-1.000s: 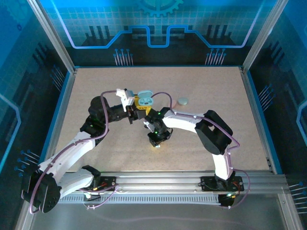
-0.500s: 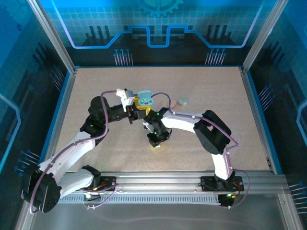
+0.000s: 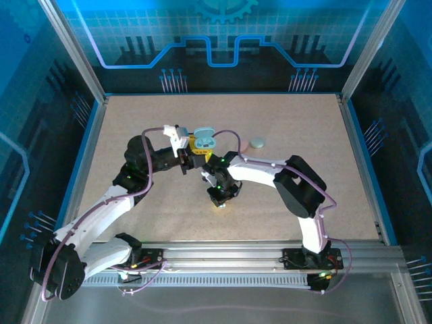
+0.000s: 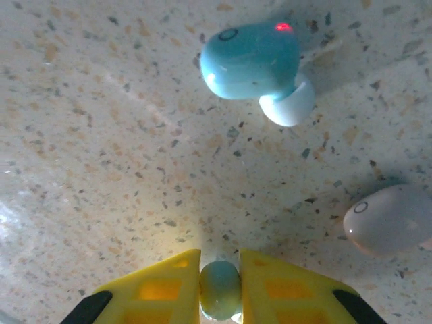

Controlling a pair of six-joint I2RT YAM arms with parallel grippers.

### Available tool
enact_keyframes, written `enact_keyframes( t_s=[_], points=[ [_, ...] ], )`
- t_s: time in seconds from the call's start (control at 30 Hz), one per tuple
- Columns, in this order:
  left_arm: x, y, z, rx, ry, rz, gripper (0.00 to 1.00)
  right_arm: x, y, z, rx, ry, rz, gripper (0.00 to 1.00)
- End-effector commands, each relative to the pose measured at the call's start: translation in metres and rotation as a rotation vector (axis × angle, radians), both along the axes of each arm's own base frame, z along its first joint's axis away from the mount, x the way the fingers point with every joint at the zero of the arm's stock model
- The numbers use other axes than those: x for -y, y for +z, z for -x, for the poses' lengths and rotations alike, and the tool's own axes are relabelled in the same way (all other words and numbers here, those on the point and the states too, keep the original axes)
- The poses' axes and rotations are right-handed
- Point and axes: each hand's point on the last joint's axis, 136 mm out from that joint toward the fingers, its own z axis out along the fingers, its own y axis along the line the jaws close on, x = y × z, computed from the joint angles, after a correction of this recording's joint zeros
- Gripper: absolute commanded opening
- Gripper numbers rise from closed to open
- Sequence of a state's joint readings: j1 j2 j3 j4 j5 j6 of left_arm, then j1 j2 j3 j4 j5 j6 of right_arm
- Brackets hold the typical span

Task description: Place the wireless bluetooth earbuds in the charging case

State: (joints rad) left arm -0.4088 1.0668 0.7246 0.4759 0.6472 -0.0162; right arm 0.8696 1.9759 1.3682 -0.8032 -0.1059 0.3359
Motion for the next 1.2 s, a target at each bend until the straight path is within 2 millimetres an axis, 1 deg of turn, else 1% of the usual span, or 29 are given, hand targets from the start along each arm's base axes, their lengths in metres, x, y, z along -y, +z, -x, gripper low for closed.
enact_keyframes(
  t_s=[0.0,0.07,0.13,0.17,0.3,0.4,0.5,0.7,1.0,1.17],
  points=[
    [-0.003,0.012,-0.005,0.054,0.027,0.001,0.35,-0.004,0.047,-0.006,0.016,-0.045,-0.181,0.21],
    [-0.003,0.01,-0.008,0.05,0.036,0.0,0.35,-0.004,0.068,-0.013,0.006,-0.091,-0.308,0.21],
    [-0.003,0.008,-0.011,0.044,0.043,0.0,0.35,0.002,0.091,-0.021,-0.021,-0.154,-0.454,0.21],
    [-0.002,0.006,-0.013,0.039,0.047,-0.001,0.35,0.007,0.104,-0.028,-0.04,-0.199,-0.549,0.2],
    [0.0,0.0,-0.022,0.026,0.057,0.014,0.35,0.031,0.14,-0.052,-0.114,-0.345,-0.801,0.21],
    [0.003,-0.007,-0.028,0.007,0.057,0.014,0.35,0.048,0.162,-0.068,-0.178,-0.41,-0.942,0.2],
    [0.005,-0.015,-0.033,-0.013,0.055,0.016,0.35,0.059,0.178,-0.08,-0.225,-0.44,-1.045,0.19],
    [0.009,-0.036,-0.04,-0.054,0.062,-0.003,0.35,0.072,0.193,-0.094,-0.267,-0.489,-1.126,0.19],
    [0.017,-0.064,-0.047,-0.085,0.071,-0.057,0.35,0.073,0.223,-0.098,-0.236,-0.481,-1.158,0.19],
    [0.024,-0.072,-0.049,-0.088,0.065,-0.083,0.35,0.073,0.244,-0.097,-0.204,-0.461,-1.17,0.19]
  ],
)
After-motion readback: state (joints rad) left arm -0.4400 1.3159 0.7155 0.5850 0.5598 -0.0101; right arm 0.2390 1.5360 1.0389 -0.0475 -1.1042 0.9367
